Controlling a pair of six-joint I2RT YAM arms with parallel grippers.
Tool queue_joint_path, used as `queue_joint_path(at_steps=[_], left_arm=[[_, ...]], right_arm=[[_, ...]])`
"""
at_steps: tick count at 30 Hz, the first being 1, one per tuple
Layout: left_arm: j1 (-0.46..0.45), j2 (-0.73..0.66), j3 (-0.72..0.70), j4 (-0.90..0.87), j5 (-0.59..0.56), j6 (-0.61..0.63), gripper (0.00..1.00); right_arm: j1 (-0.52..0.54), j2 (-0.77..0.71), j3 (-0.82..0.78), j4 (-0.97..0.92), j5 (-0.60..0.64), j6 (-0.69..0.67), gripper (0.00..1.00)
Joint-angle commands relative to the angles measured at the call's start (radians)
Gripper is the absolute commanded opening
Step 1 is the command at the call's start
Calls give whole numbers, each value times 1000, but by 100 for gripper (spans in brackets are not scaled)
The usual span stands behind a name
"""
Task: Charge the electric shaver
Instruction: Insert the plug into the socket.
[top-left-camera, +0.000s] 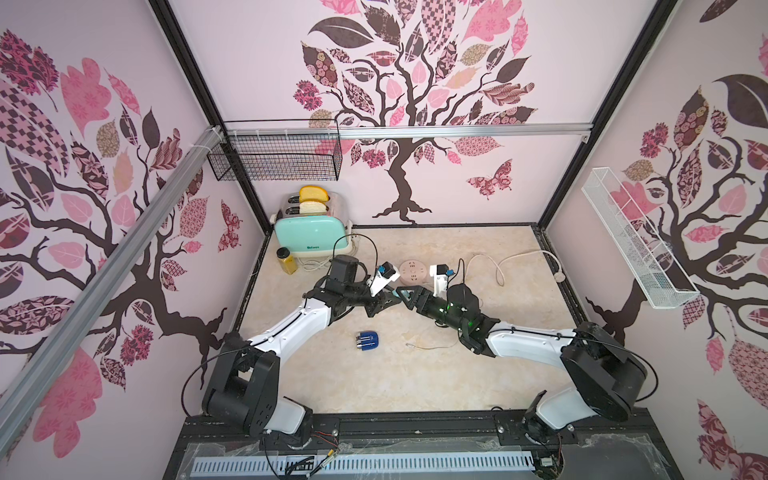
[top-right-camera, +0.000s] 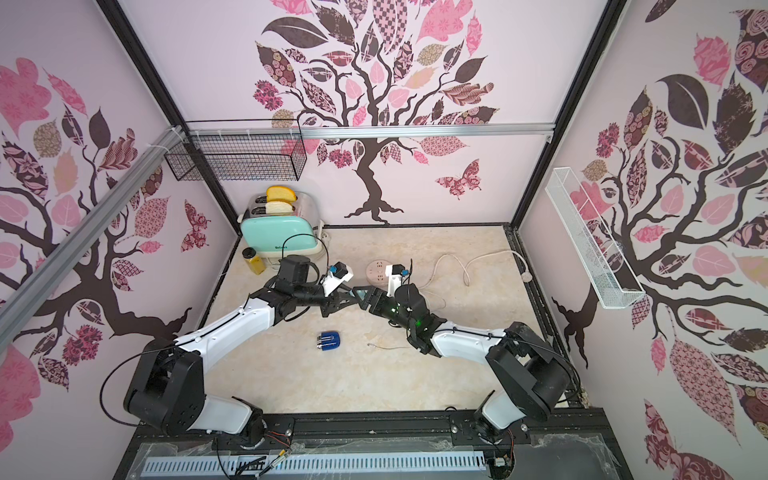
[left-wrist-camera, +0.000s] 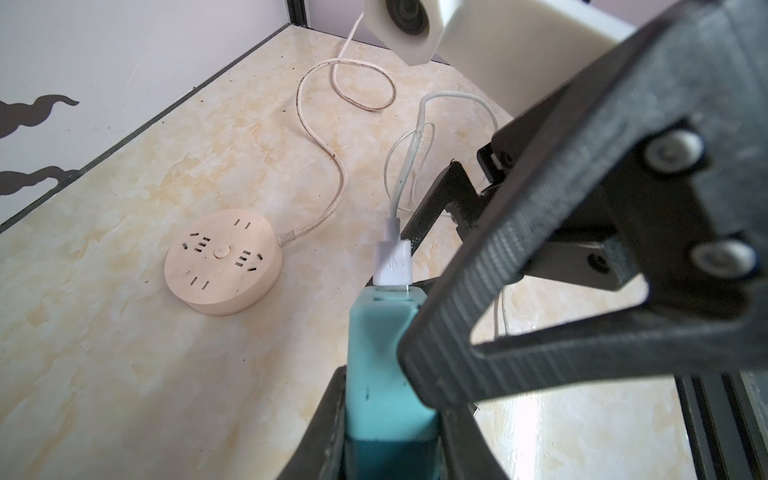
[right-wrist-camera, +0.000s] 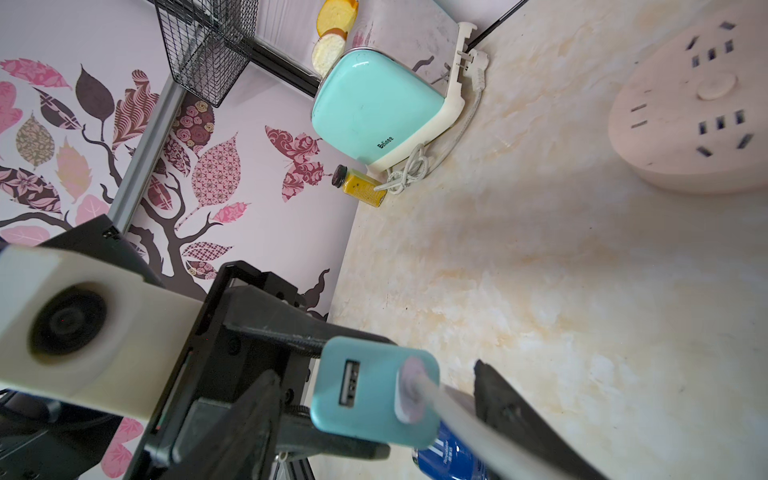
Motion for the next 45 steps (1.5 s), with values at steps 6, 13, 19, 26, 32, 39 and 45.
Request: queue_joint_path(at_steps=[6, 13, 19, 26, 32, 39, 45], left_arm=[[-4, 6, 35, -20, 26, -13, 0], [-4, 9, 37, -26, 28, -18, 0], [-4, 11, 40, -32, 25, -17, 0], [-4, 5, 34, -25, 16, -21, 17], [-4, -40, -7, -1, -27, -5, 47], [31, -163, -85, -25, -112, -15, 72], [87, -255, -180, 86, -204, -110, 98]], right_arm=[[10, 23, 47, 13, 28, 6, 70], [11, 44, 57, 22, 16, 15, 66], [11, 44, 53, 24, 16, 18, 55], [10, 46, 45, 46, 20, 13, 35], [8, 17, 38, 21, 48, -70, 12], [-14, -21, 83, -128, 162, -377, 0], [-65, 47, 150, -167, 245, -570, 0]])
